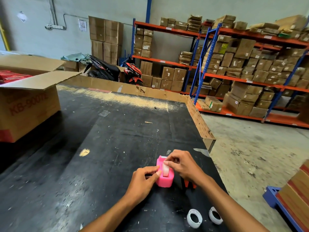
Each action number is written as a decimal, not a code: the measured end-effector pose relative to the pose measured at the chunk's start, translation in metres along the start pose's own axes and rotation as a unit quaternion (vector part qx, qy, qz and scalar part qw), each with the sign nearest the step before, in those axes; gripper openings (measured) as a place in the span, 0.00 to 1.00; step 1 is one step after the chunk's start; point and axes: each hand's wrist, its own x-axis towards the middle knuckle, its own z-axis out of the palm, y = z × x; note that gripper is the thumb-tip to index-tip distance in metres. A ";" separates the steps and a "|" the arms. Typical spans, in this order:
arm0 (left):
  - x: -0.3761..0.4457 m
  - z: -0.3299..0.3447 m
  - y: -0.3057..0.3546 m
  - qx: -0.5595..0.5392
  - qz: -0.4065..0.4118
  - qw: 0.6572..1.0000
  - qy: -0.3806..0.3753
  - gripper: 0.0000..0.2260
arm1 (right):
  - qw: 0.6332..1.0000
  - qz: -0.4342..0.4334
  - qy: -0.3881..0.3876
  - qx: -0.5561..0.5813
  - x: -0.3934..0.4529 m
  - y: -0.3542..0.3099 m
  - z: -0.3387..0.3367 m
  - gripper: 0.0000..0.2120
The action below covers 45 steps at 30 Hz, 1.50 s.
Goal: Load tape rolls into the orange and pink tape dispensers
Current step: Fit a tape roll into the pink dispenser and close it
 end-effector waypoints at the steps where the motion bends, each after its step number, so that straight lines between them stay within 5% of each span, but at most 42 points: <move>1: 0.000 0.000 -0.001 0.002 0.001 1.000 0.000 0.12 | 1.000 0.003 0.004 -0.003 0.005 0.001 -0.001 0.02; 21: 0.002 0.000 -0.002 0.003 -0.007 1.000 0.003 0.11 | 0.981 0.167 -0.081 0.049 0.060 0.017 0.000 0.07; 24: 0.002 0.000 -0.003 0.002 -0.011 1.000 0.005 0.12 | 0.987 0.148 -0.032 0.061 0.059 0.012 -0.001 0.05; 32: 0.003 -0.001 -0.004 0.012 -0.019 1.000 0.001 0.14 | 0.990 0.117 -0.074 0.014 0.040 0.005 -0.002 0.13; 45: 0.007 -0.002 0.007 0.019 -0.037 0.999 -0.033 0.14 | 0.991 0.116 -0.068 0.020 0.011 -0.006 -0.016 0.09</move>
